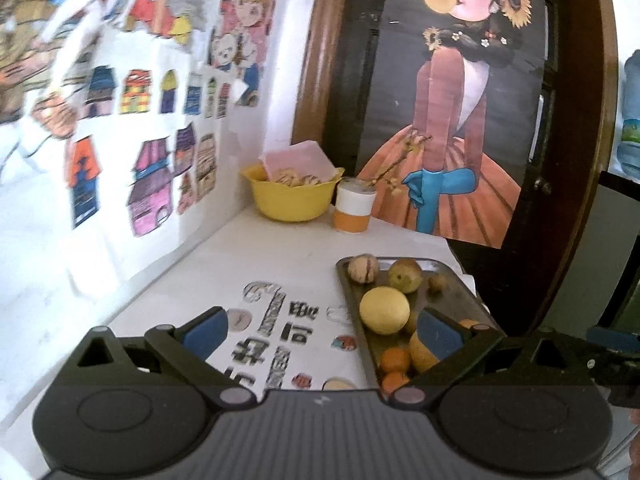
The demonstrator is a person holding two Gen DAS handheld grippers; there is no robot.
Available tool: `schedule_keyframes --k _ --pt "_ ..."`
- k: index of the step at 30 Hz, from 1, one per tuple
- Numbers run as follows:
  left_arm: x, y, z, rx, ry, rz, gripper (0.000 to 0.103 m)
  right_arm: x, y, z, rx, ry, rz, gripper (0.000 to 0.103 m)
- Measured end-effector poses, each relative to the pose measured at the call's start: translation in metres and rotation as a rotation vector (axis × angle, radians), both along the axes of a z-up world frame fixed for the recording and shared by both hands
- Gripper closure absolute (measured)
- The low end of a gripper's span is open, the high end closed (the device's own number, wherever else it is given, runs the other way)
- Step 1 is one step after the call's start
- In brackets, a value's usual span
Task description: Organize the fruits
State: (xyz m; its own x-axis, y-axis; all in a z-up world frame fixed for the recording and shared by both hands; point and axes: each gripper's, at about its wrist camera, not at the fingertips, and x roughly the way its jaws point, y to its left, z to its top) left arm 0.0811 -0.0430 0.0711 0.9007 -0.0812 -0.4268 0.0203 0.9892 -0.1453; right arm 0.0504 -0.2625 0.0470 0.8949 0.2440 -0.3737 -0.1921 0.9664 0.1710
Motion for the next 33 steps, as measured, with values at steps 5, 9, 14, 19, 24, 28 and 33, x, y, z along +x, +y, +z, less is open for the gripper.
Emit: schedule_keyframes --k 5,9,14,19,24,28,33 --pt "-0.028 0.012 -0.006 -0.017 0.006 0.023 0.001 -0.025 0.013 -0.001 -0.012 -0.025 -0.007 0.001" --pt "-0.046 0.02 -0.013 -0.01 -0.015 0.051 0.001 -0.038 0.022 -0.006 -0.027 -0.041 -0.014 0.001" --pt "-0.067 0.029 -0.021 -0.005 -0.04 0.082 0.001 -0.051 0.031 -0.015 -0.05 -0.082 -0.026 0.001" --pt "-0.08 0.035 -0.029 0.001 -0.05 0.091 0.001 -0.062 0.04 -0.026 -0.071 -0.113 -0.026 0.001" --pt "-0.087 0.039 -0.038 0.004 -0.061 0.111 0.001 -0.069 0.046 -0.039 -0.076 -0.122 -0.028 0.001" --pt "-0.09 0.041 -0.046 0.001 -0.058 0.109 0.001 -0.072 0.049 -0.047 -0.08 -0.129 -0.02 0.001" --pt "-0.092 0.043 -0.057 0.0 -0.044 0.115 0.001 -0.075 0.052 -0.053 -0.093 -0.14 -0.018 0.001"
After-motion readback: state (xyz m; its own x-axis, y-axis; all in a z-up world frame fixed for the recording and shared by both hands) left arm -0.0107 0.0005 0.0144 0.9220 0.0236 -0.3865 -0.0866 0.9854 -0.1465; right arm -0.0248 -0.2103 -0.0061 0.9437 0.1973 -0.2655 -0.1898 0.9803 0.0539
